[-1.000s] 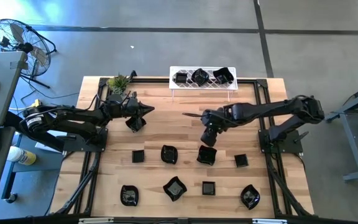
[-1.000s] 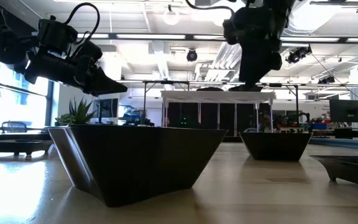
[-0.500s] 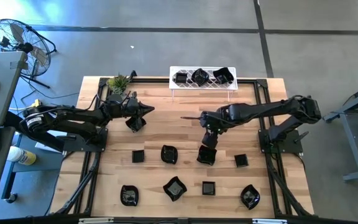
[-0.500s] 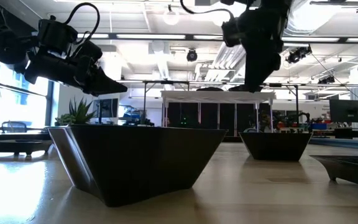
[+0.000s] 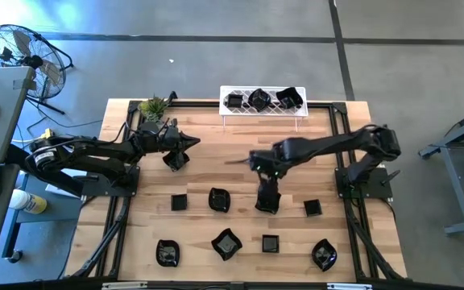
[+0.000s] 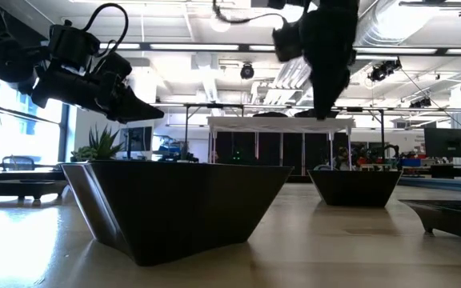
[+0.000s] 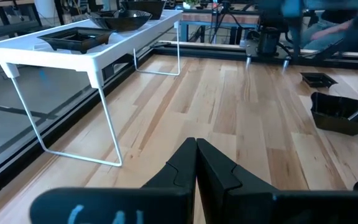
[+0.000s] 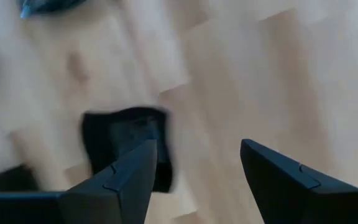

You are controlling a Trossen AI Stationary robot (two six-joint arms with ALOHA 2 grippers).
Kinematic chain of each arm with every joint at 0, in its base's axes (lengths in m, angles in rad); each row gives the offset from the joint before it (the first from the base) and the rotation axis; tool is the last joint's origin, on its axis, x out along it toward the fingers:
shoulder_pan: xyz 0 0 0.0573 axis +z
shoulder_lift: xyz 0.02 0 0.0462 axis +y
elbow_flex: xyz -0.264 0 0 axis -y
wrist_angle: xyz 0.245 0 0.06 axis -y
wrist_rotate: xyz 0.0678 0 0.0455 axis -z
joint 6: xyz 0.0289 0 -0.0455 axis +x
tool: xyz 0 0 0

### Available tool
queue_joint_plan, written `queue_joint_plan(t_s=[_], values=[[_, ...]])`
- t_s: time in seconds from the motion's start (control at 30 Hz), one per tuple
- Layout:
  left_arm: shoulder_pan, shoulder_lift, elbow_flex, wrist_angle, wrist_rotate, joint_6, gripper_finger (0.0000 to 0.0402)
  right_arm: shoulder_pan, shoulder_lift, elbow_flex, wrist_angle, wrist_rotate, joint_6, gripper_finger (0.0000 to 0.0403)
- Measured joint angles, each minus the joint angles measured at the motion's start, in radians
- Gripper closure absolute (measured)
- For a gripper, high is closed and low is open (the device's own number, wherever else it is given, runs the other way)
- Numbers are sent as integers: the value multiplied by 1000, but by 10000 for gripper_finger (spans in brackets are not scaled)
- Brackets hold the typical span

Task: Pick & Place Mini shaped plates
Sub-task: Stack the distorted square plate on top of the distorted square plate on the shelf

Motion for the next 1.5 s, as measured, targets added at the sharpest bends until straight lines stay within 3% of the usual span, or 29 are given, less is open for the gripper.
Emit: queue_joint_plan(t_s=[0.3, 0.5, 1.0, 1.5], values=[[0, 0, 0, -17, 6, 0, 397, 20, 23, -64, 6, -9, 87, 177], [0, 0, 0, -20, 21, 0, 397, 20, 2, -139, 128, -21, 84, 199], [0, 0, 0, -19, 19, 0, 397, 20, 1, -332, 417, -89, 115, 281], [0, 0, 0, -18, 18, 0, 397, 20, -33, -365, 469, -119, 128, 399]])
